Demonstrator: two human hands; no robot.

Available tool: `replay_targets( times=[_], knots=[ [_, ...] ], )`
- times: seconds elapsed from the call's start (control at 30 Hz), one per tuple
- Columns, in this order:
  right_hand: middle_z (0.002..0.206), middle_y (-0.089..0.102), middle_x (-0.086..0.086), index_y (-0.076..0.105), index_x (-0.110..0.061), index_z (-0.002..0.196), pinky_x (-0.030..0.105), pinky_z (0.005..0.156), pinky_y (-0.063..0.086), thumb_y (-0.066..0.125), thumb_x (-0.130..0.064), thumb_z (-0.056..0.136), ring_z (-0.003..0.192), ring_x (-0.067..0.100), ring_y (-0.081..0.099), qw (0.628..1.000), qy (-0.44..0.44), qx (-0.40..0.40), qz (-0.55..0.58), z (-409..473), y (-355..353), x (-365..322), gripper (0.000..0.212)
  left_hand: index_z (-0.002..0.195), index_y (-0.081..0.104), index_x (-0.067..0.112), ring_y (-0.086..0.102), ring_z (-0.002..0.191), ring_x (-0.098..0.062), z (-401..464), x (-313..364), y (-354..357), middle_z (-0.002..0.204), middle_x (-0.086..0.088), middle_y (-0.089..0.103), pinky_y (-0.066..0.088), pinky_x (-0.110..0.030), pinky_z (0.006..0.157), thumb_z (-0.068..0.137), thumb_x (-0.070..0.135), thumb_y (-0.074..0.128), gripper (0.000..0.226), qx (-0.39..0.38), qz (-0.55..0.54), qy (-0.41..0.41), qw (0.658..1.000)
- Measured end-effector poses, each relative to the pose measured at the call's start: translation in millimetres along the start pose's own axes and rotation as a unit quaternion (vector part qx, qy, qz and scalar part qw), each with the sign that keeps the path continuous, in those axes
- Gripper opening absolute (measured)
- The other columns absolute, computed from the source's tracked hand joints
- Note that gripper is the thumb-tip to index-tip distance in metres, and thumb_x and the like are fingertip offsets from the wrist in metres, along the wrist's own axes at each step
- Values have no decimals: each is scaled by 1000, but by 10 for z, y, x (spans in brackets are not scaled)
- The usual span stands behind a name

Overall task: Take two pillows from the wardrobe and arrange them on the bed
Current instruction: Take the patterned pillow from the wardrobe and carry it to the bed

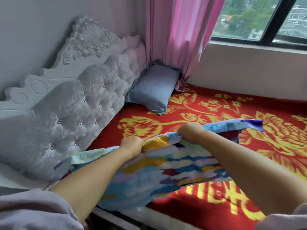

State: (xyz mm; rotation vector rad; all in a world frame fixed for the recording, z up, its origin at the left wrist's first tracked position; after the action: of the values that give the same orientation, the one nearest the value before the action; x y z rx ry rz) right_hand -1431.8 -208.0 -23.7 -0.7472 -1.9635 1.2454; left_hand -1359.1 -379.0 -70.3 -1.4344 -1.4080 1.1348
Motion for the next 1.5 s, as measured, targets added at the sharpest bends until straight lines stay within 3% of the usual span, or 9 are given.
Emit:
replay_targets(
  times=[0.57,0.77,0.9,1.03,1.17,1.27,1.33,1.4,1.5],
  knots=[
    [111,66,9,62,-15,105,33,73,42,49,-12,85,101,31,61,993,5,-69,91,2594,345,267,24,110,60,18,61,108,-34,2119,-913,623,116,-10,65,48,-38,78,89,14,46,25,-59,-82,-21,995],
    [154,30,4,33,-21,144,46,119,12,46,-11,91,145,23,18,973,70,47,215,3303,876,-122,56,112,57,15,61,106,-37,2847,-1519,1246,114,-16,67,46,-37,76,86,28,58,29,-97,-238,-10,966],
    [156,24,10,36,-17,142,44,109,34,54,-16,88,140,28,30,923,169,-9,346,3314,1795,-578,57,119,59,11,59,113,-37,3379,-1856,1703,120,-21,65,46,-37,85,89,39,59,41,-113,-267,-15,957],
    [151,28,17,33,-9,142,44,105,37,58,-18,87,134,34,36,813,374,-59,443,2573,3013,-829,61,122,53,2,54,117,-43,3837,-2169,2312,125,-31,57,44,-42,92,97,32,45,40,-147,-237,-70,958],
    [154,24,18,26,-2,145,40,117,18,64,-21,87,143,29,22,698,519,7,493,2012,3681,-928,73,123,47,1,52,113,-48,4046,-2286,2685,124,-33,53,43,-50,92,96,17,37,33,-106,-167,-98,975],
    [153,28,20,23,-2,146,42,118,22,68,-31,85,141,31,28,475,622,40,621,1882,4013,-1121,82,123,48,4,53,113,-48,4147,-2241,2739,124,-31,55,43,-49,93,97,18,35,32,-70,-167,-113,977],
    [138,48,23,38,1,136,50,111,34,67,-28,86,128,35,47,355,620,75,696,1957,4081,-1217,64,115,53,-4,54,111,-50,4214,-2258,2679,120,-35,57,44,-49,90,98,13,33,31,-57,-182,-108,976],
    [125,58,24,48,3,126,51,105,42,63,-20,90,115,35,56,305,621,115,713,2009,4016,-1174,45,112,55,-5,54,108,-51,4215,-2344,2480,117,-36,58,43,-49,86,97,8,34,29,-14,-213,-118,970],
    [106,59,16,51,5,122,36,88,44,55,-17,95,97,23,55,324,636,152,683,2044,3813,-1051,35,109,57,-1,56,101,-52,4040,-2443,2122,111,-36,61,43,-49,78,97,7,35,26,59,-275,-132,950]
  ],
)
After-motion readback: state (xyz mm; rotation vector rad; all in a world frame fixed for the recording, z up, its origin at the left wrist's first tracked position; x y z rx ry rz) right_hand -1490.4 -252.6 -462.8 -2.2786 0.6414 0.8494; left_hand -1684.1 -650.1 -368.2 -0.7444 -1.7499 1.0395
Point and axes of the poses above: each hand's wrist, its own z-axis towards the middle knuckle, its own y-axis out of the palm, x = y × z, the point moved 8 cm from there along z, towards the middle knuckle
